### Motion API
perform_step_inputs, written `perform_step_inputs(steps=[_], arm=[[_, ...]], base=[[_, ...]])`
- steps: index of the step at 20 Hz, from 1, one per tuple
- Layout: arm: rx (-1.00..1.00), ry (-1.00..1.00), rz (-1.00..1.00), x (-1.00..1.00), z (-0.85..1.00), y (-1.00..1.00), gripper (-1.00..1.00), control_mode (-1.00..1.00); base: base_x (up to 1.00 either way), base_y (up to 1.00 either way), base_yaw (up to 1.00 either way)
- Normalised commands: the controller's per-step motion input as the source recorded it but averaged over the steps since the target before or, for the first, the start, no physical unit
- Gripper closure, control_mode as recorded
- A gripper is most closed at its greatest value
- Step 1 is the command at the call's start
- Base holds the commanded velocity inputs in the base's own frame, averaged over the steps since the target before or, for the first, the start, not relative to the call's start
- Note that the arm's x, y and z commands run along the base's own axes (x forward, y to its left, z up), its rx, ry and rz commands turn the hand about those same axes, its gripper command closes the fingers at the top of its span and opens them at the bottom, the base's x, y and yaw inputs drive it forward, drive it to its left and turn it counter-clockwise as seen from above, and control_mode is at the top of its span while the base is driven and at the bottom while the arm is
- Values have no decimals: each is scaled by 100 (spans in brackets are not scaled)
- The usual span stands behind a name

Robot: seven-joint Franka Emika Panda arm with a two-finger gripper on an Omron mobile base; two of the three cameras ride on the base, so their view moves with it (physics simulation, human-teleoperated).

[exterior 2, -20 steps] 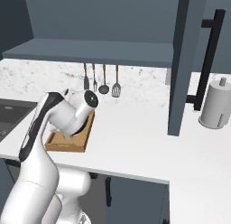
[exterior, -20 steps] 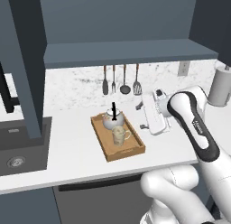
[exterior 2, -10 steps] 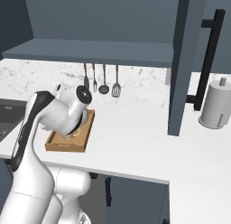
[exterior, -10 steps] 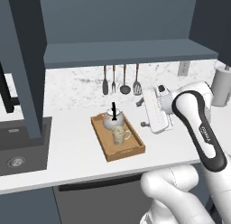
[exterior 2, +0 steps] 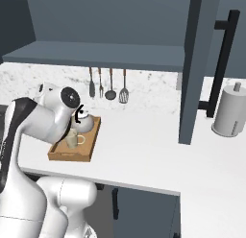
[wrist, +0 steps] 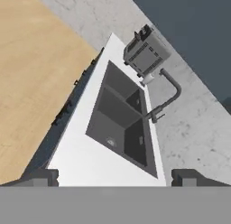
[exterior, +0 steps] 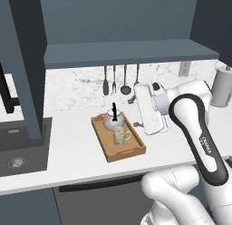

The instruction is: Pick the kettle from the counter and place it on the tray. Then pick the mug from the cabinet and place it on the tray. Then close the cabinet doors.

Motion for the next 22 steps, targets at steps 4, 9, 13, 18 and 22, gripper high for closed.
perform_step_inputs(steps=[4, 9, 13, 18, 22], arm=[[0, -24, 12, -44, 32, 37, -100, -100], [0, -20, 11, -44, 28, 41, -100, -100], [0, -36, 8, -46, 26, 53, -100, -100], [-4, -27, -1, -24, 39, 69, -100, -100], [-11, -13, -3, -33, 42, 69, -100, -100]], base=[[0, 0, 0], [0, 0, 0], [0, 0, 0], [0, 0, 0], [0, 0, 0]])
